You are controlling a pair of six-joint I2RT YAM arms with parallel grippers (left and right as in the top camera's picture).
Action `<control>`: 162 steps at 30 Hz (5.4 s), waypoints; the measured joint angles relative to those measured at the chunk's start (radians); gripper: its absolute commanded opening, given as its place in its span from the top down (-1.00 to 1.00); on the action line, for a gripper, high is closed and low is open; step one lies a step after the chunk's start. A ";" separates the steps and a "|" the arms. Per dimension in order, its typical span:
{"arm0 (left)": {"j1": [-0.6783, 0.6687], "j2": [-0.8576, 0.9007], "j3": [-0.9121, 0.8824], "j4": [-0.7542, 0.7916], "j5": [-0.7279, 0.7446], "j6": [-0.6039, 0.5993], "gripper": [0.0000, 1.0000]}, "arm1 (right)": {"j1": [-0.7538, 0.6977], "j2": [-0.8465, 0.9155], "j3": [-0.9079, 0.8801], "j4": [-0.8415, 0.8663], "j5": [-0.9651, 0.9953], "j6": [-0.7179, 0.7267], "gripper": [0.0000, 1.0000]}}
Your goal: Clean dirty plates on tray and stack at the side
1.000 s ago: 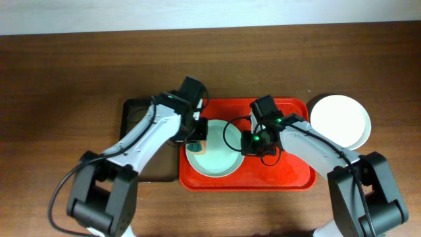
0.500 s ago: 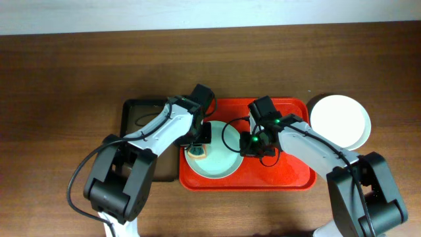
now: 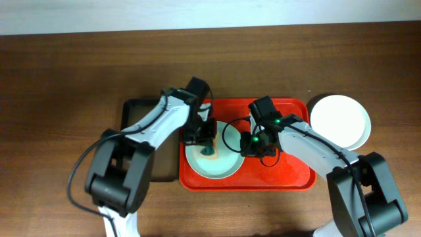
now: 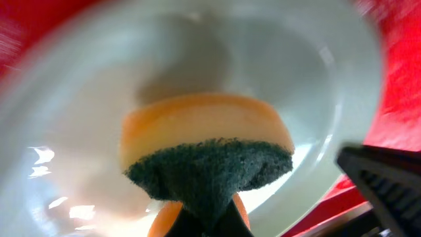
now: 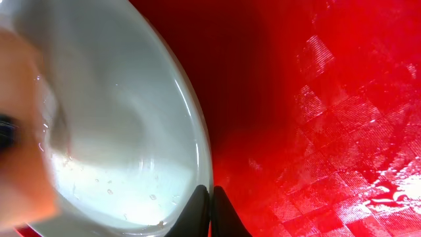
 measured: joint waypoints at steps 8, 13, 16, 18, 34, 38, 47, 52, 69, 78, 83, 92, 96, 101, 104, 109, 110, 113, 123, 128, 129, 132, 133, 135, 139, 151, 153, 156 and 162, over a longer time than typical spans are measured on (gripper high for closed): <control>0.022 -0.163 0.024 -0.016 -0.255 0.003 1.00 | 0.000 0.000 0.000 0.002 -0.001 0.000 0.92; -0.002 -0.163 -0.032 0.016 -0.293 0.004 1.00 | 0.000 0.000 0.000 0.003 -0.005 0.001 0.92; -0.044 -0.161 -0.098 0.072 -0.305 0.003 1.00 | 0.000 0.000 0.000 0.003 -0.005 0.002 0.92; -0.070 -0.161 -0.137 0.108 -0.312 -0.006 1.00 | 0.000 0.000 0.000 0.003 -0.006 0.001 0.92; -0.077 -0.161 -0.293 0.312 -0.185 -0.042 1.00 | 0.048 0.000 0.000 0.007 -0.003 0.006 0.92; -0.076 -0.161 -0.279 0.267 -0.141 -0.040 1.00 | 0.066 0.000 0.000 0.009 -0.002 0.010 0.92; -0.043 -0.158 -0.118 0.144 -0.296 -0.003 1.00 | 0.070 0.000 0.000 0.010 -0.004 0.012 0.92; -0.043 -0.158 -0.169 0.153 -0.348 -0.005 0.99 | 0.070 0.000 0.000 0.010 -0.004 0.012 0.92; -0.026 -0.164 -0.240 0.200 -0.036 -0.006 1.00 | 0.072 0.000 0.000 0.011 -0.002 0.011 0.92; 0.050 -0.345 -0.024 -0.063 -0.338 0.000 1.00 | 0.074 0.000 0.000 0.011 0.000 0.011 0.91; 0.177 -0.346 -0.019 -0.171 -0.450 0.000 1.00 | 0.074 0.000 0.000 0.011 0.000 0.011 0.90; 0.237 -0.314 -0.039 -0.179 -0.330 0.053 1.00 | 0.074 0.000 0.000 0.014 0.001 0.011 0.90; 0.172 -0.314 -0.040 -0.162 -0.258 0.068 1.00 | 0.075 0.000 0.000 0.014 0.003 0.011 0.90; 0.172 -0.314 -0.040 -0.162 -0.338 0.069 1.00 | 0.075 0.000 0.000 0.014 0.003 0.011 0.90; 0.233 -0.312 -0.040 -0.167 -0.363 0.069 1.00 | 0.075 0.000 0.000 0.014 0.003 0.011 0.90; 0.281 -0.220 -0.054 -0.145 -0.408 0.069 0.96 | 0.075 0.000 0.000 0.022 0.005 0.012 0.90; 0.281 -0.192 -0.065 -0.133 -0.412 0.068 0.97 | 0.075 0.000 0.000 0.022 0.005 0.011 0.90; 0.281 -0.079 -0.096 -0.103 -0.420 0.069 1.00 | 0.075 0.000 0.000 0.023 0.007 0.011 0.90; 0.281 -0.040 -0.061 -0.143 -0.423 0.069 1.00 | 0.075 0.000 0.000 0.029 0.007 0.012 0.90; 0.246 -0.249 -0.008 -0.154 -0.430 0.068 1.00 | 0.075 0.000 0.000 0.030 0.007 0.011 0.90; 0.224 -0.284 0.001 -0.159 -0.431 0.068 1.00 | 0.075 0.000 0.000 0.030 0.007 0.012 0.90; 0.150 -0.320 0.010 -0.172 -0.429 0.067 1.00 | 0.075 0.000 0.000 0.033 0.007 0.012 0.90; 0.117 -0.315 0.006 -0.172 -0.428 0.064 1.00 | 0.075 0.000 0.000 0.033 0.007 0.011 0.90; 0.063 -0.304 -0.002 -0.173 -0.422 0.046 1.00 | 0.075 0.000 0.000 0.033 0.007 0.011 0.90; -0.058 -0.261 -0.006 -0.149 -0.419 0.013 1.00 | 0.075 0.000 0.000 0.033 0.007 0.011 0.89; -0.205 0.015 -0.007 -0.037 -0.390 -0.031 1.00 | 0.076 0.000 -0.002 0.032 0.015 0.016 0.90; -0.206 0.026 -0.001 -0.037 -0.388 -0.031 1.00 | 0.076 0.000 -0.004 0.033 0.016 0.018 0.90; -0.206 0.032 0.005 -0.043 -0.385 -0.031 1.00 | 0.076 0.001 -0.004 0.033 0.016 0.019 0.90; -0.203 0.021 0.006 -0.052 -0.378 -0.032 1.00 | 0.076 0.001 -0.005 0.033 0.015 0.019 0.68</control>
